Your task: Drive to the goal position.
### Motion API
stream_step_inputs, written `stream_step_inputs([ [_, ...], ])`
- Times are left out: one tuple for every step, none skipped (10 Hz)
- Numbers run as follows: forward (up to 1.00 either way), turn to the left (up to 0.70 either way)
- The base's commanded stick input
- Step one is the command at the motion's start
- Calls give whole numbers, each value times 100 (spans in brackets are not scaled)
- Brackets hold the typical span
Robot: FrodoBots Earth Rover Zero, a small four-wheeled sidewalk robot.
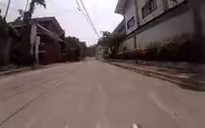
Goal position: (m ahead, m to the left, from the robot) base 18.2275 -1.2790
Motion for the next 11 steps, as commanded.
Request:
stream_step_inputs([
  [100, 2],
  [100, 2],
  [100, 2],
  [100, 2],
  [100, 2],
  [100, 2],
  [100, 2],
  [100, 2],
  [100, 2],
  [100, 2],
  [100, 2],
])
